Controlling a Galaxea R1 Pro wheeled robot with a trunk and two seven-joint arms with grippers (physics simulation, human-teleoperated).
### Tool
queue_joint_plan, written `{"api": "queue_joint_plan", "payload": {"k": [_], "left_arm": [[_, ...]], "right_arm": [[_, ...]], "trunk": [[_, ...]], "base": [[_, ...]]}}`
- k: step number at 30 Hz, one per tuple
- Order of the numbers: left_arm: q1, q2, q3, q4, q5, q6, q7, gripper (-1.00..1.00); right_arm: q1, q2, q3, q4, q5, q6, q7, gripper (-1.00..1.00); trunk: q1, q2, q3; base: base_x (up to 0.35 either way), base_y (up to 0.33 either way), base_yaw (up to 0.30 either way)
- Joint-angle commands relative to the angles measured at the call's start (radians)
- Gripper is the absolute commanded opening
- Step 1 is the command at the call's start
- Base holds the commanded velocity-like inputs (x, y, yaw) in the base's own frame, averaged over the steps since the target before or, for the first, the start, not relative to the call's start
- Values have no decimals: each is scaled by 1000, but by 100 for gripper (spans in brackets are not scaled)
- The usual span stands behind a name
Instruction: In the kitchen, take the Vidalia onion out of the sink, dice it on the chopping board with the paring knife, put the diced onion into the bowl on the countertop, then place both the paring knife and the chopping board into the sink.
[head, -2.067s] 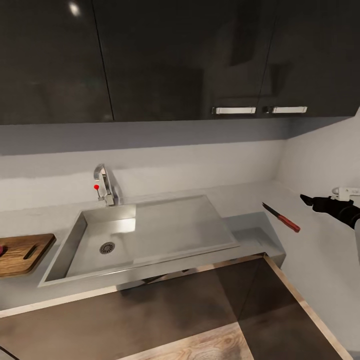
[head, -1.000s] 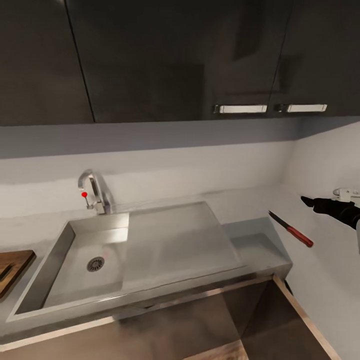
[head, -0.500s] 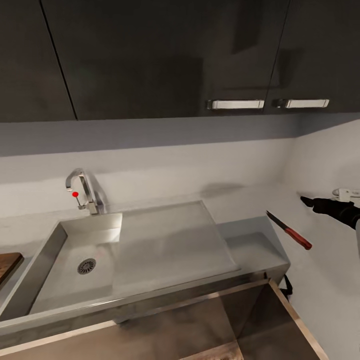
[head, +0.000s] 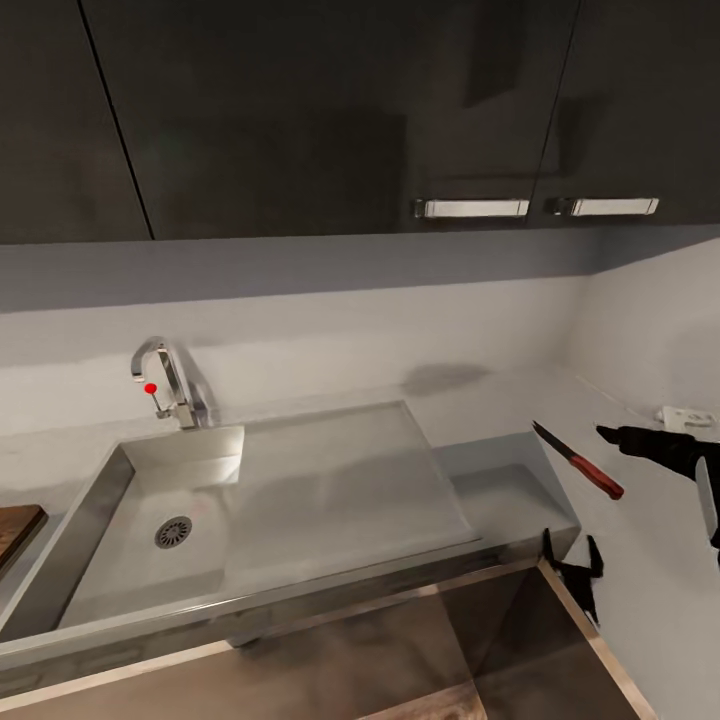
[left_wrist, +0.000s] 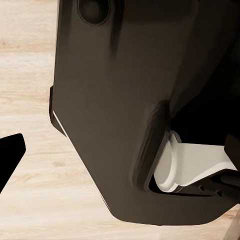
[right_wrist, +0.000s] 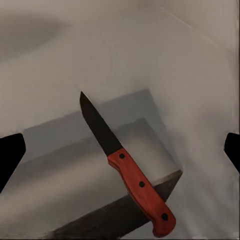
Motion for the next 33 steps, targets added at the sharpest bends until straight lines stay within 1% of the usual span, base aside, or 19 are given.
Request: {"api": "queue_joint_plan", "payload": {"k": [1,5,10,13,17,24,33], "left_arm": [[-2,0,-8,3,11,-2,-6,100],[-2,0,-8,3,11,-1,-6,100],[-2,0,-8,3,11,0,-6,100],[-2,0,-8,3,11,0,-6,100],[-2,-2,-8,4,11,0,-6,100],[-2,-9,-8,4,11,1,-6,100],[-2,-9,-8,3,11,1,-6,100]], "right_arm": [[-1,0,-4,6,28,2,5,100],[-1,0,-12,11,44,2,-1,100],[-1,-1,-58,12,48,2,-2,100],[-1,0,-71,13,51,2,-1,100],[-1,1,-74,14,60,2,0,100],[-1,2,-74,31,62,2,0,100],[0,2,-74,38,62,2,0,100]], "trunk": [[0,-1,-1],[0,-1,-1],[0,-1,-1],[0,-1,-1],[0,-1,-1],[0,-1,-3],[0,-1,-12]], "base": [[0,0,0],[0,0,0],[0,0,0],[0,0,0],[0,0,0],[0,0,0],[0,0,0]]}}
